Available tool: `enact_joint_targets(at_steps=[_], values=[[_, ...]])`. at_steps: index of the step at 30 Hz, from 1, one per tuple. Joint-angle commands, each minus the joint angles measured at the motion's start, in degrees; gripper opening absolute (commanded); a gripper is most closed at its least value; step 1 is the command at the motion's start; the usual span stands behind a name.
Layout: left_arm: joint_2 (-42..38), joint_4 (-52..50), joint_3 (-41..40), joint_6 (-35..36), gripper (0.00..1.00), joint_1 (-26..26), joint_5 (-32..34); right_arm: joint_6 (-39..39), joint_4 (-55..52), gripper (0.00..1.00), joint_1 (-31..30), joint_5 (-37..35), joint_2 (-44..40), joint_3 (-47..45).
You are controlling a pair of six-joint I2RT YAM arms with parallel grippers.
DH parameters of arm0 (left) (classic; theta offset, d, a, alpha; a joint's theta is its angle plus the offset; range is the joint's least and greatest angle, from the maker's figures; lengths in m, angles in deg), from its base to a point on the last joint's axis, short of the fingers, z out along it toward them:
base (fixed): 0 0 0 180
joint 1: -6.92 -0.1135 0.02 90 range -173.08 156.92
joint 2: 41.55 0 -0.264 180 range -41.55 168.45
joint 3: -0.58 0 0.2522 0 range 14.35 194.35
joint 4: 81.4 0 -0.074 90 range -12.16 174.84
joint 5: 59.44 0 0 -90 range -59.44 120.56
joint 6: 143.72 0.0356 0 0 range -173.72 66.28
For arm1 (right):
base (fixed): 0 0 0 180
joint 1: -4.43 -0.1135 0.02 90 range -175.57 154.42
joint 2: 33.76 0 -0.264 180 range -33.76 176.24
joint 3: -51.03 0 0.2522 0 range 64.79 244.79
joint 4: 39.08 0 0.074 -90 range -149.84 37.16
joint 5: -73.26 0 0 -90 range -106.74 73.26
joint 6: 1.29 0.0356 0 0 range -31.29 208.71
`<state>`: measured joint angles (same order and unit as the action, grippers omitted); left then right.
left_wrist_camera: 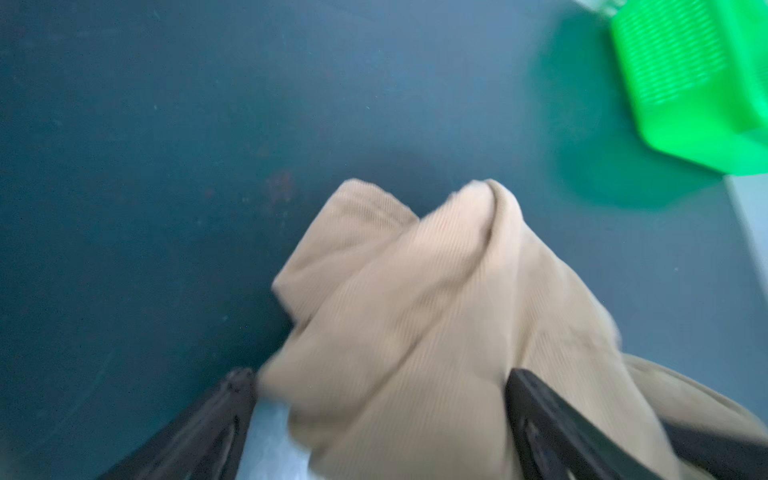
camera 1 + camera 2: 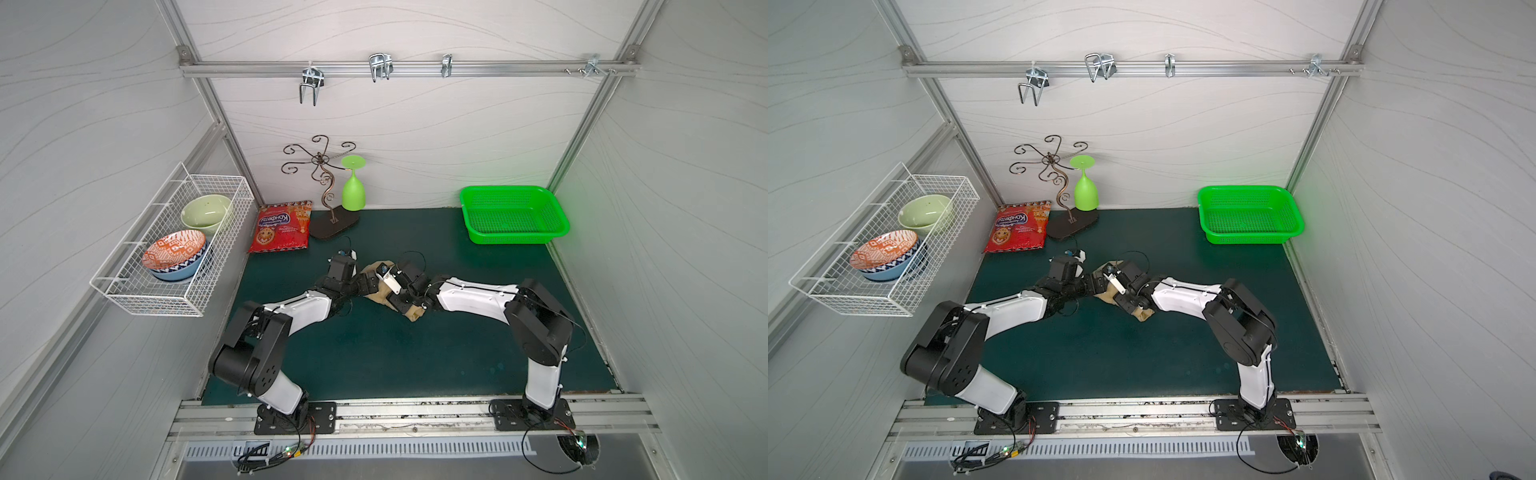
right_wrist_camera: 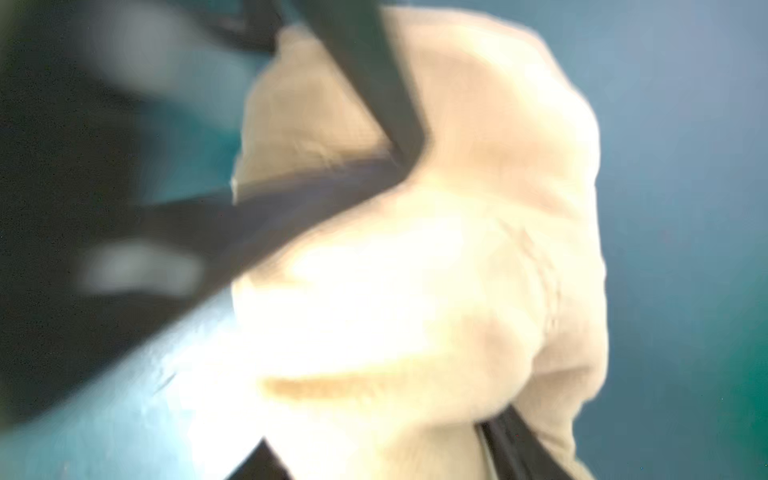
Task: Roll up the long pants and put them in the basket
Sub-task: Pick up the long pant at the center of the board.
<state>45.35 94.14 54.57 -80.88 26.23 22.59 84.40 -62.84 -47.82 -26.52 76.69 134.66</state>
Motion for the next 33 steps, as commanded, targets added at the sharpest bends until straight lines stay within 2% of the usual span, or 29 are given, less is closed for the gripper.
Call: enact_joint_targets(at_steps=[1, 8, 16, 20, 27, 33], values=[[-7.57, 0.91, -1.17, -2.46, 0.99, -1.33, -6.89, 6.32, -12.39, 0.0, 3.3, 3.1, 10.02, -6.66], [-23.34, -6.27, -6.51, -7.08, 0.98, -2.17, 0.47, 4.95, -14.84, 0.0, 6.15, 5.68, 2.98, -5.49], [-35.53, -12.35, -12.18, -5.83, 0.99, -2.28, 7.56, 2.3, -18.72, 0.0, 12.21, 10.37, -9.76, 0.79], [-38.28, -14.56, -12.41, -4.84, 0.98, -2.26, 10.43, -0.46, -22.81, 0.0, 16.44, 9.45, -12.18, 6.86], [-38.74, -14.61, -13.28, -5.1, 0.99, -2.26, 11.75, -2.8, -27.32, 0.0, 29.39, 11.68, -12.89, 19.53], [-37.9, -14.36, -14.48, -5.61, 0.98, -2.26, 11.22, -4.74, -31.5, 0.0, 40.83, 10.27, -7.12, 35.93]])
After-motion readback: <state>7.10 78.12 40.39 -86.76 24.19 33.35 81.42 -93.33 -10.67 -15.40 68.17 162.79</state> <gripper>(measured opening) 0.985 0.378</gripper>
